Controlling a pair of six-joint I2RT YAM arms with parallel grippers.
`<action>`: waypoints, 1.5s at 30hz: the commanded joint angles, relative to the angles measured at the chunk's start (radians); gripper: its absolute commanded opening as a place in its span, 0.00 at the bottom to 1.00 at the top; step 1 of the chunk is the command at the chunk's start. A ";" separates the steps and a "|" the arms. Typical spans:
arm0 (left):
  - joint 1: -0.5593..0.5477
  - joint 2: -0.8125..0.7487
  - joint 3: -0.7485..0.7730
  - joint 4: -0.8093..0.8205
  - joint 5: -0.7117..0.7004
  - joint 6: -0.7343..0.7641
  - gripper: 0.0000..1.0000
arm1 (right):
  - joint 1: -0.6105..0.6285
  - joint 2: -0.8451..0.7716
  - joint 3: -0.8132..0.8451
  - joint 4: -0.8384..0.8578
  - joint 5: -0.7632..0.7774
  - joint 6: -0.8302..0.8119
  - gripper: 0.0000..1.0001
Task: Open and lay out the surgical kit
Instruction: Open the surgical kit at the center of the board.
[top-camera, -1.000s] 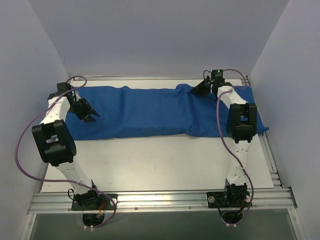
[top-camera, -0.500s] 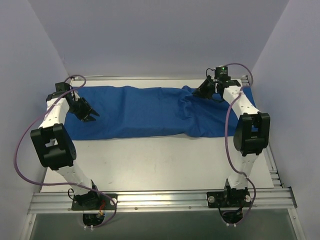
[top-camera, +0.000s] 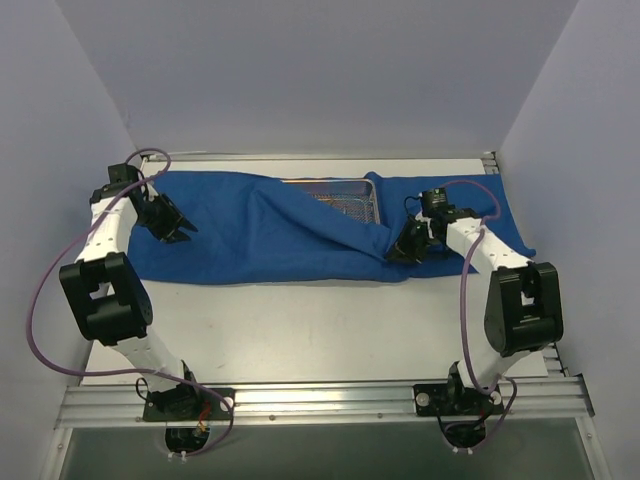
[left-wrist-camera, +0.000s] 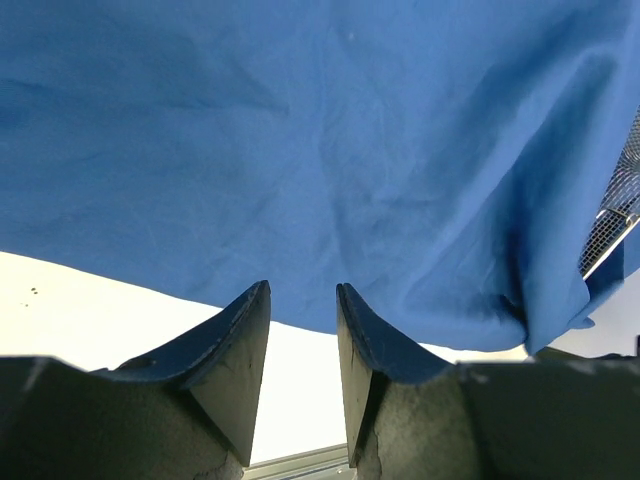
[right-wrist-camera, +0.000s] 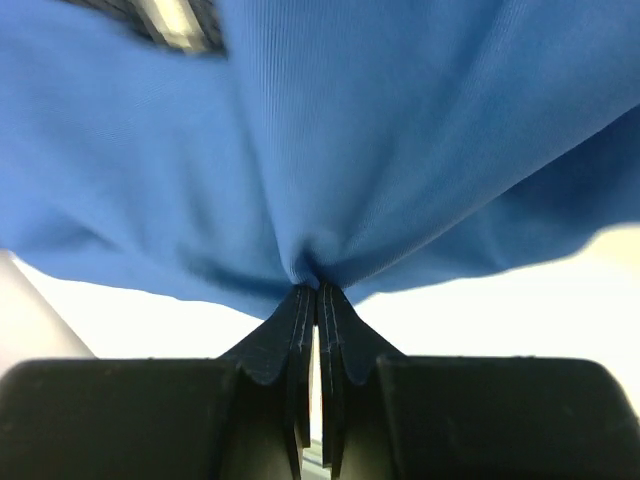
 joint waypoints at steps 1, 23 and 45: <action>-0.002 -0.048 0.031 0.001 -0.011 0.000 0.42 | 0.007 -0.022 -0.058 -0.080 0.025 -0.031 0.00; -0.007 -0.062 -0.020 0.008 0.008 0.003 0.41 | -0.102 0.563 0.944 -0.340 0.322 -0.224 0.63; -0.016 -0.033 -0.040 0.018 0.024 0.002 0.41 | -0.137 0.768 1.041 -0.238 0.738 -0.250 0.42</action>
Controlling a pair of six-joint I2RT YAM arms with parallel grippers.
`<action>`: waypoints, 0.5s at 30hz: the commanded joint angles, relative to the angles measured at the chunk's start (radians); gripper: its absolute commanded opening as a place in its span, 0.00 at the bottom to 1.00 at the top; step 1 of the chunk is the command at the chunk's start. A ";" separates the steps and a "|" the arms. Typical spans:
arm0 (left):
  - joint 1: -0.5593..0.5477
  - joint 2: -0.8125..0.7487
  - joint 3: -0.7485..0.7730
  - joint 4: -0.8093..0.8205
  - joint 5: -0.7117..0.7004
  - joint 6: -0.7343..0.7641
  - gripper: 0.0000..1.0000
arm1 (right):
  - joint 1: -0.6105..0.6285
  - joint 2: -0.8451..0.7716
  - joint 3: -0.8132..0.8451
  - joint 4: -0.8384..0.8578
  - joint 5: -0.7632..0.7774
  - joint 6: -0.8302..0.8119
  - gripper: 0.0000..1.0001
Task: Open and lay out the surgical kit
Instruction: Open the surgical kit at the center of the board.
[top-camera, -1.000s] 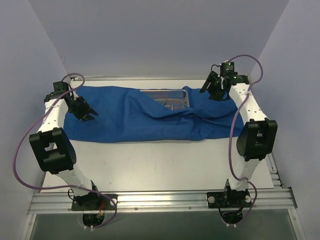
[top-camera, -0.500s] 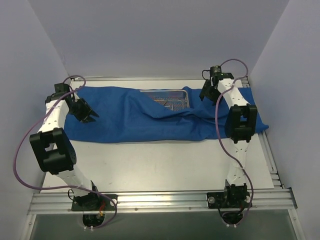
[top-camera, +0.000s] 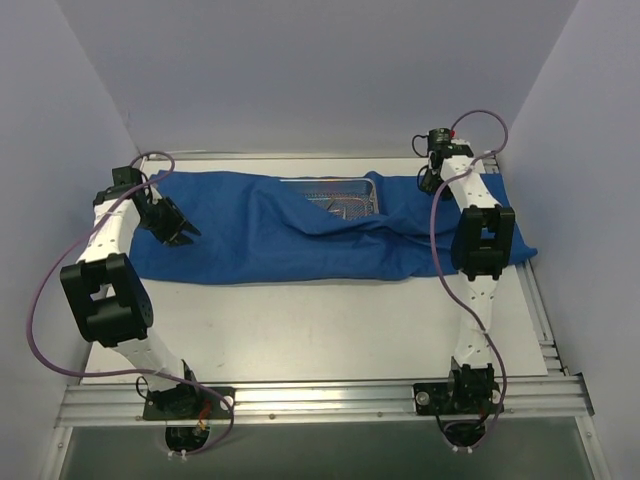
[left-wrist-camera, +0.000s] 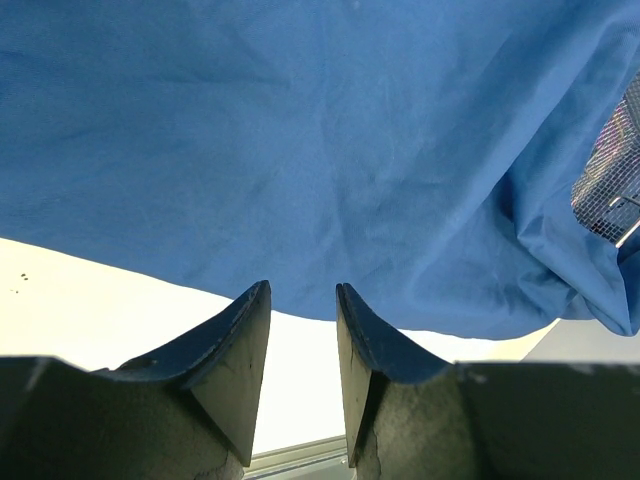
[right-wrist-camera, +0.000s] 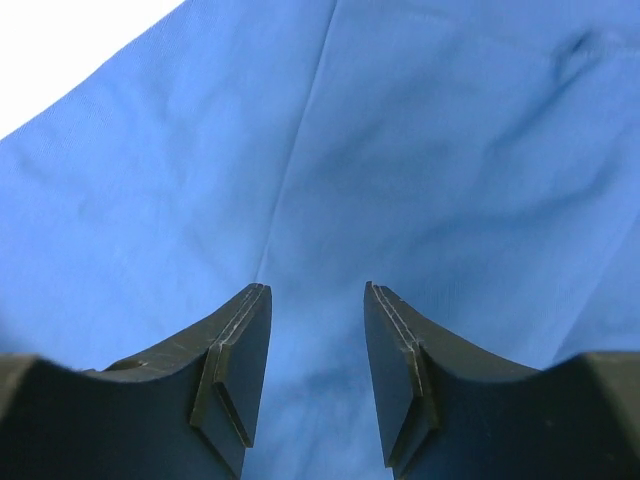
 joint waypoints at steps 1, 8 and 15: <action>-0.002 -0.011 0.003 0.018 0.028 -0.001 0.41 | -0.011 0.044 0.052 0.010 0.053 -0.019 0.42; -0.005 -0.022 -0.003 0.010 0.026 0.001 0.41 | -0.017 0.104 0.084 0.038 0.030 -0.019 0.43; -0.005 -0.028 -0.008 0.013 0.026 0.007 0.42 | -0.020 0.132 0.114 0.055 0.015 -0.019 0.44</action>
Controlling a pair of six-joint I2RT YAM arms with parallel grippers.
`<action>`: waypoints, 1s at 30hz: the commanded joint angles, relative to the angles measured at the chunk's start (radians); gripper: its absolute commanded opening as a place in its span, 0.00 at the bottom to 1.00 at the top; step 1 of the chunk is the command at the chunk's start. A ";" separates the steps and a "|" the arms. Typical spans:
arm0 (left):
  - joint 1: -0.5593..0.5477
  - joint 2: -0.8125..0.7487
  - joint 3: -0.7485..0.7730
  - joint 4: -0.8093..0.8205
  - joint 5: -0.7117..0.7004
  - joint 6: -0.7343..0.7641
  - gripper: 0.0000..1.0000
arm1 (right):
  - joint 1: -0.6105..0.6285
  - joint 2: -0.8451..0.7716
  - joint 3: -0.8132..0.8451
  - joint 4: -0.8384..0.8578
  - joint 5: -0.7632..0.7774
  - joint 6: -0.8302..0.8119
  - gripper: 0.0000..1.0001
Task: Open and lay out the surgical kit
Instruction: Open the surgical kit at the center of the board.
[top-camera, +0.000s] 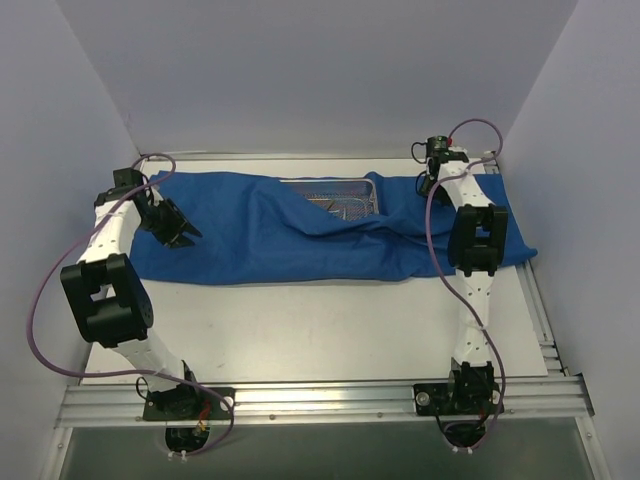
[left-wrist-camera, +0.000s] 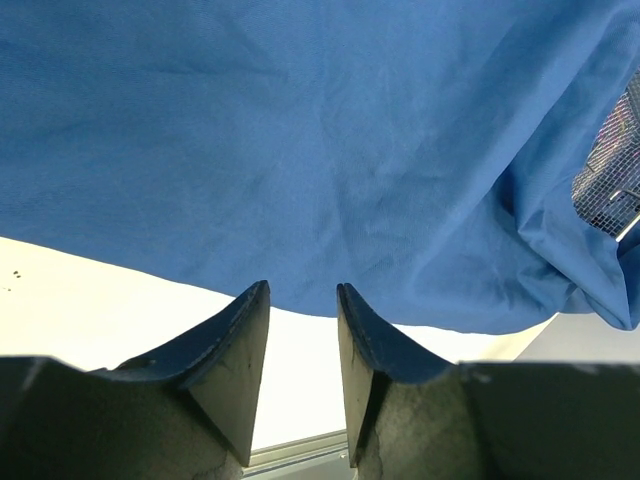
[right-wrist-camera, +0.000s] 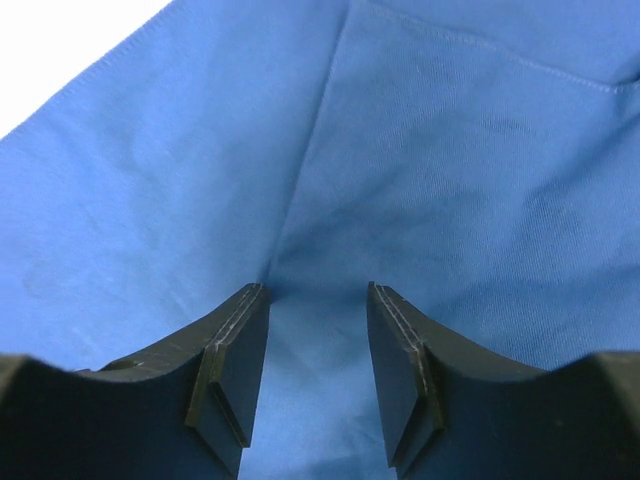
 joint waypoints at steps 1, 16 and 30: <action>-0.004 -0.028 0.004 0.013 0.016 0.007 0.43 | -0.004 0.007 0.058 0.006 0.004 -0.008 0.45; -0.008 -0.056 0.015 0.033 0.058 0.041 0.54 | -0.009 0.064 0.071 -0.017 0.013 -0.011 0.42; -0.014 -0.051 0.030 0.029 0.048 0.041 0.54 | -0.009 -0.008 0.070 -0.022 0.028 -0.006 0.00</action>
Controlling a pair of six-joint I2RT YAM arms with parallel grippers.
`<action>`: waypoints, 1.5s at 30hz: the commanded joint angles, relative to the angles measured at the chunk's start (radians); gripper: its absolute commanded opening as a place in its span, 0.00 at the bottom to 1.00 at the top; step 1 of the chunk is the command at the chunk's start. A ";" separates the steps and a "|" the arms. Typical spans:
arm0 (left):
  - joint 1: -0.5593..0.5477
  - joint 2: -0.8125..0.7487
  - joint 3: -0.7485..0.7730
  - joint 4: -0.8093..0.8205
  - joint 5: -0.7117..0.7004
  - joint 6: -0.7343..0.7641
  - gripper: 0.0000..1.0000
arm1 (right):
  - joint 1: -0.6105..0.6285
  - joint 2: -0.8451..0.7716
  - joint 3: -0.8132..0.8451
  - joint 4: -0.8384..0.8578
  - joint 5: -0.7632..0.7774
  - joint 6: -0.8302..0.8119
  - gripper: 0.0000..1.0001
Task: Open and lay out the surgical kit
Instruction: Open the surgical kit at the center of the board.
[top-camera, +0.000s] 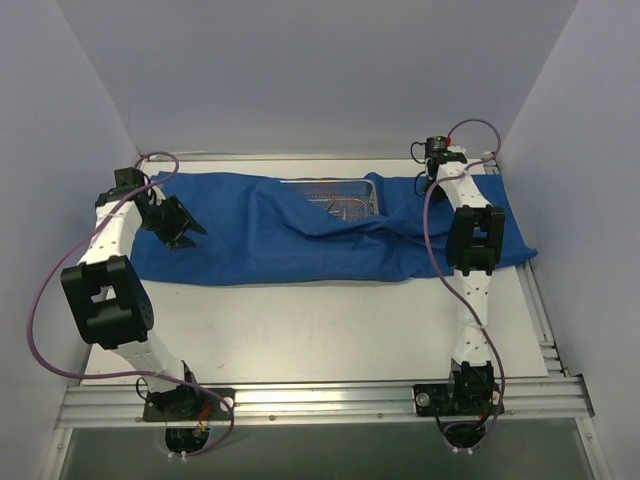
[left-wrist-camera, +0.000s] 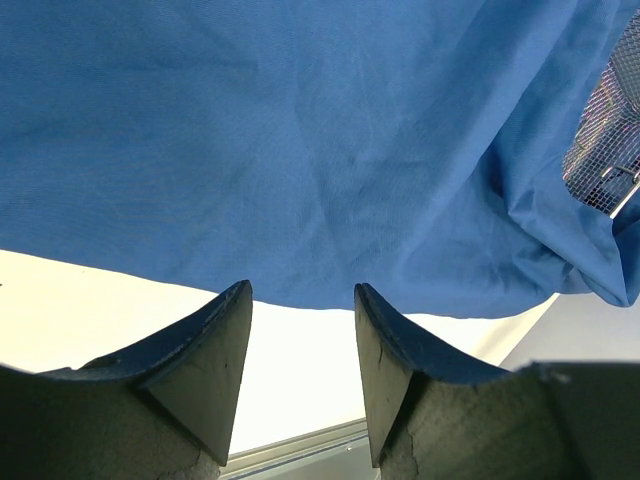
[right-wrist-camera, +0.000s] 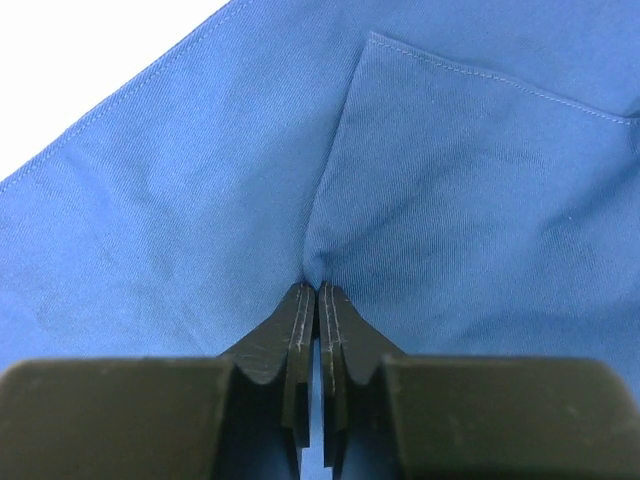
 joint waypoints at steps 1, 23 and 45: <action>-0.004 -0.040 0.032 0.019 0.008 0.019 0.54 | -0.007 -0.068 0.013 -0.042 0.020 0.006 0.00; -0.029 -0.008 0.045 0.059 0.022 -0.026 0.58 | -0.007 -0.934 -0.707 -0.197 -0.301 0.069 0.00; -0.198 -0.175 0.008 0.030 -0.067 -0.121 0.59 | -0.064 -1.395 -1.125 -0.490 -0.324 0.102 0.54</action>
